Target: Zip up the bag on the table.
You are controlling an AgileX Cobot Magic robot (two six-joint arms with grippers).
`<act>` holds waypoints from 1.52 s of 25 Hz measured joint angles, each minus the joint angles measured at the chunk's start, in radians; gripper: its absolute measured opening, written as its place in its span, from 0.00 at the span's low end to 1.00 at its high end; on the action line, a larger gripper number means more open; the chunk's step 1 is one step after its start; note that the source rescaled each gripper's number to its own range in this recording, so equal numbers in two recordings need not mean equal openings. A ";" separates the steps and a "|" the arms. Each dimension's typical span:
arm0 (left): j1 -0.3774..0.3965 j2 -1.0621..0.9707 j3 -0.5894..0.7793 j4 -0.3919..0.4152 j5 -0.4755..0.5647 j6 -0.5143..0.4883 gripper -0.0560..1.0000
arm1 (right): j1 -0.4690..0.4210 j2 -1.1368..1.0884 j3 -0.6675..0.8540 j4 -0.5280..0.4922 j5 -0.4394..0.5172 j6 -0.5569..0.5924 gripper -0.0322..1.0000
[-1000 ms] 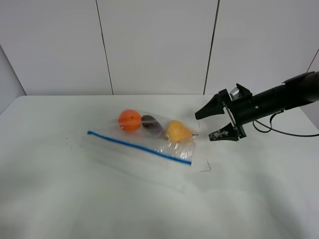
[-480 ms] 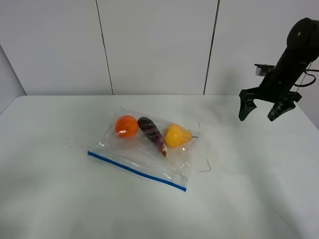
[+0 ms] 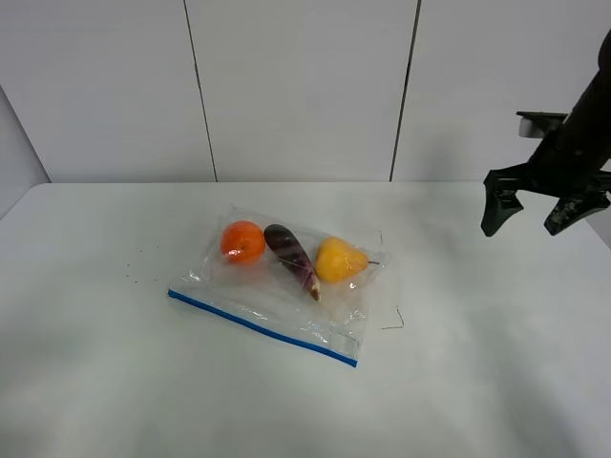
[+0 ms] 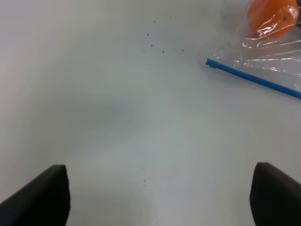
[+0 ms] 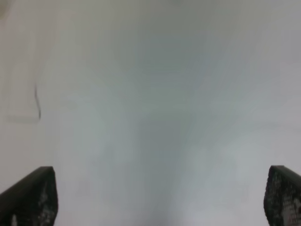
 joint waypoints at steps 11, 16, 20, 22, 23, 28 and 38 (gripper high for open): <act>0.000 0.000 0.000 0.000 0.000 0.000 0.81 | 0.000 -0.593 0.664 -0.011 -0.040 0.002 0.99; 0.000 0.000 0.000 0.000 0.000 0.000 0.81 | 0.000 -0.885 0.866 -0.011 -0.153 0.004 0.99; 0.000 0.000 0.000 0.000 0.000 0.000 0.81 | 0.000 -1.122 0.903 -0.011 -0.183 0.007 0.99; 0.000 0.000 0.000 0.000 0.000 0.000 0.81 | 0.000 -1.240 0.903 -0.011 -0.187 0.007 0.99; 0.000 0.000 0.000 0.000 0.000 0.000 0.81 | 0.000 -1.288 0.903 -0.011 -0.188 0.007 0.99; 0.000 0.000 0.000 0.001 0.000 0.000 0.81 | 0.000 -1.543 0.907 -0.011 -0.194 0.007 0.99; 0.000 0.000 0.000 0.003 0.000 0.000 0.81 | 0.000 -1.754 0.907 -0.017 -0.192 0.007 0.99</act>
